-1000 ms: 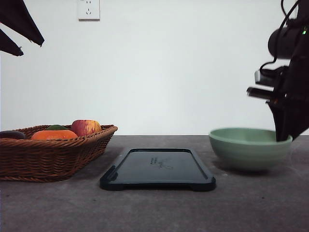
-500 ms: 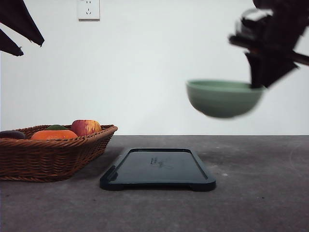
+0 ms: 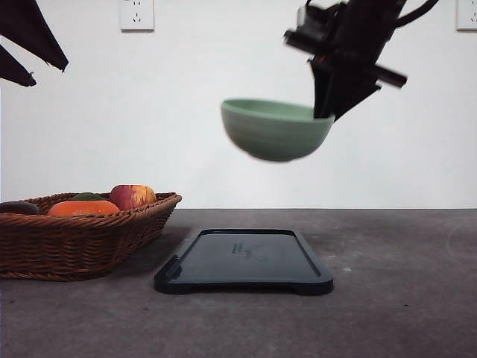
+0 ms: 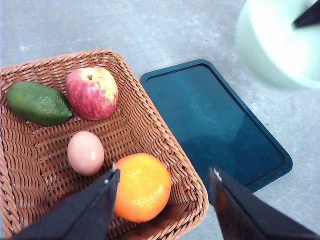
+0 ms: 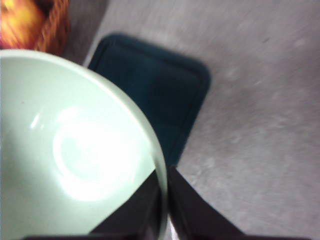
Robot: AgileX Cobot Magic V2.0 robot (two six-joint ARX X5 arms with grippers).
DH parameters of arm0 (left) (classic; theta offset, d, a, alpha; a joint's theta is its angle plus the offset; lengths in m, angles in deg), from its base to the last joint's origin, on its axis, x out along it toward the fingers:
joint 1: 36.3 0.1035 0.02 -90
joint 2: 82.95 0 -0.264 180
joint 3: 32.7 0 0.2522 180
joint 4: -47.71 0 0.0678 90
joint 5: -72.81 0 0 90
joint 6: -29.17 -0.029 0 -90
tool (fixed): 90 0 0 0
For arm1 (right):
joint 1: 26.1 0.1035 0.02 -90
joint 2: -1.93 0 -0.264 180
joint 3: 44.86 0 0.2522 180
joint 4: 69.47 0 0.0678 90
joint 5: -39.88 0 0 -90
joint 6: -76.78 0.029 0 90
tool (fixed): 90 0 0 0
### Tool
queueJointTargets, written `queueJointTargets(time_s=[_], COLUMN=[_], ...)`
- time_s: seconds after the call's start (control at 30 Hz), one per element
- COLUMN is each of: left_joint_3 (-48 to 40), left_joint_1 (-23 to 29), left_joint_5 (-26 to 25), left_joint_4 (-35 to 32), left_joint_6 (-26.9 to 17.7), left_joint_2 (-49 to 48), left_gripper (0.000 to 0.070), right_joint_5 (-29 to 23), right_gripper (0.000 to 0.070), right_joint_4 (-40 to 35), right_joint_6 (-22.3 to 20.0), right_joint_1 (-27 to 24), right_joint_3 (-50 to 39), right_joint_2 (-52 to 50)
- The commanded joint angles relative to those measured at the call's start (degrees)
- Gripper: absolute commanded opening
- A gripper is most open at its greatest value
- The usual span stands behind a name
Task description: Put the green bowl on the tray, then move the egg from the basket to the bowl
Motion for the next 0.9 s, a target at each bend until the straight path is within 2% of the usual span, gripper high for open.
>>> queueJointTargets(time_s=[0.0, 0.47, 0.87], left_joint_3=[1.07, 1.07, 1.07], left_joint_1=[-0.2, -0.2, -0.2], left_joint_5=[0.09, 0.09, 0.09], left_joint_4=[-0.57, -0.52, -0.5], left_joint_6=[0.2, 0.2, 0.24], left_joint_2=[0.42, 0.42, 0.42], left_gripper=[0.0362, 0.0362, 0.0362], right_joint_5=[0.05, 0.14, 1.32], right_gripper=[0.0, 0.0, 0.0], right_joint_4=[-0.79, -3.8, -7.33], right_joint_6=[0.21, 0.22, 0.83], right_joint_1=[0.98, 2.61, 2.71], right_joint_3=[1.55, 1.6, 1.64], right_joint_2=[2.34, 14.48, 17.15])
